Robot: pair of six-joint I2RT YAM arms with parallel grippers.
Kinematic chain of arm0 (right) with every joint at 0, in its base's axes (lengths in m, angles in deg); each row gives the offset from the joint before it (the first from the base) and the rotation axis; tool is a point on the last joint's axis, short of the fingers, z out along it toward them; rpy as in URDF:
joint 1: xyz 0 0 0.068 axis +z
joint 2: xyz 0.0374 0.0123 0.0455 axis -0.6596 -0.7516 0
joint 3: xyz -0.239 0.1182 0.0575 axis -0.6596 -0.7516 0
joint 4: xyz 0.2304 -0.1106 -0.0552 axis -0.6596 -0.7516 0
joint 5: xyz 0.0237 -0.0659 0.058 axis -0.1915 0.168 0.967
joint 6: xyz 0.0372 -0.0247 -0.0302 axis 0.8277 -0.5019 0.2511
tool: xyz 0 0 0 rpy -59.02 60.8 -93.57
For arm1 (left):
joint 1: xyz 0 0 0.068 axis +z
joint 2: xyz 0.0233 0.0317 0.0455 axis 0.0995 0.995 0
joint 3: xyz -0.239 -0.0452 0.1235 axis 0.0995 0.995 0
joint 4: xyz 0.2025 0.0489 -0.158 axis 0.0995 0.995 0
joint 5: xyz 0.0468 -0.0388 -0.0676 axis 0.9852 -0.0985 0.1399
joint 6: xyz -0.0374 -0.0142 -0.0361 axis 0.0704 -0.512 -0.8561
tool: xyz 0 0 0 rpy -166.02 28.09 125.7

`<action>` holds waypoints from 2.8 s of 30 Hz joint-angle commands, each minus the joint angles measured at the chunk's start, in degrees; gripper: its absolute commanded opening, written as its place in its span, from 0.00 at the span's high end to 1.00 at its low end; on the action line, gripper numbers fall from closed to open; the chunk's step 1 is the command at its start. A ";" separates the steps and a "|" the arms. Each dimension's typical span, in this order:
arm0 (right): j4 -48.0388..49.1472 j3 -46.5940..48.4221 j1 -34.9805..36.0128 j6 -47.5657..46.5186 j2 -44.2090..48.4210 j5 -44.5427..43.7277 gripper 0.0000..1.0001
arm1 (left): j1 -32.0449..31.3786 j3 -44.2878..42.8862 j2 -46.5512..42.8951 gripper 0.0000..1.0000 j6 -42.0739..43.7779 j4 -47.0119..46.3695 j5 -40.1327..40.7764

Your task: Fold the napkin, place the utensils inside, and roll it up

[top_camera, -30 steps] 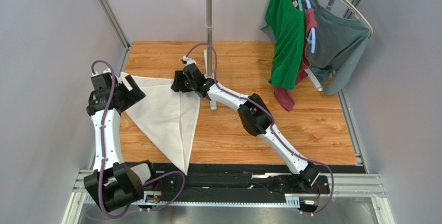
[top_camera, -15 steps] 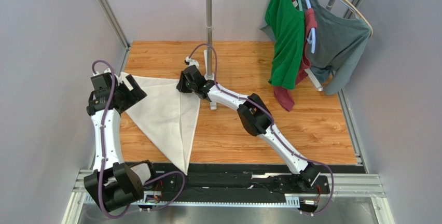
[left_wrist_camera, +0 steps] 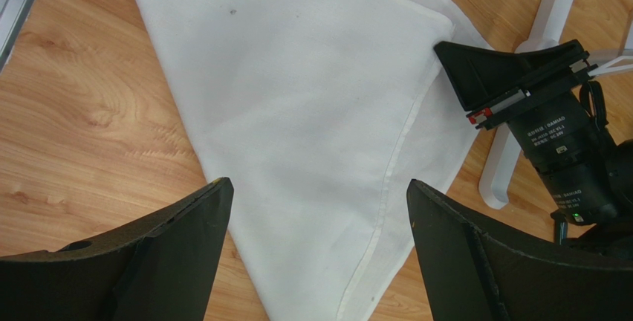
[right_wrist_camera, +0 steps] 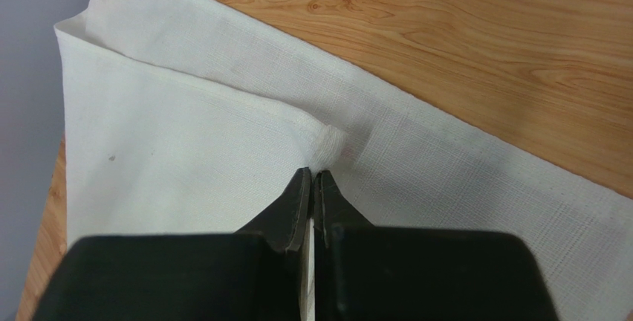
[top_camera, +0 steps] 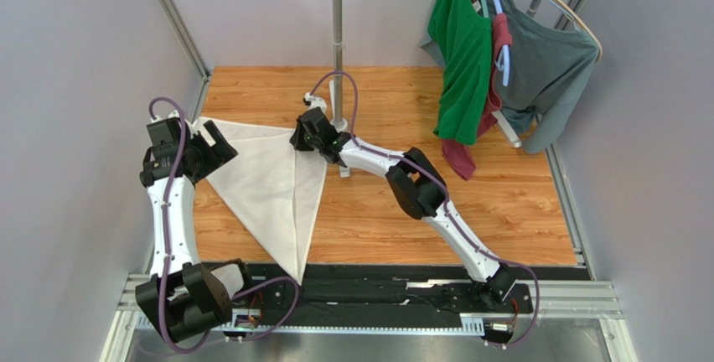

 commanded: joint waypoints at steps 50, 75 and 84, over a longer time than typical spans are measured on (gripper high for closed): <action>8.38 -21.66 -0.81 -4.74 19.23 -19.74 1.00 | 0.26 0.37 -0.84 0.04 -0.60 -1.84 -3.55; 7.67 -26.24 -1.34 -4.56 22.22 -23.17 1.00 | 0.26 0.46 -1.02 0.04 -0.43 -1.84 -3.73; 7.32 -27.11 -1.69 -4.12 22.57 -24.13 1.00 | 0.26 0.46 -1.11 0.04 -0.43 -1.93 -3.64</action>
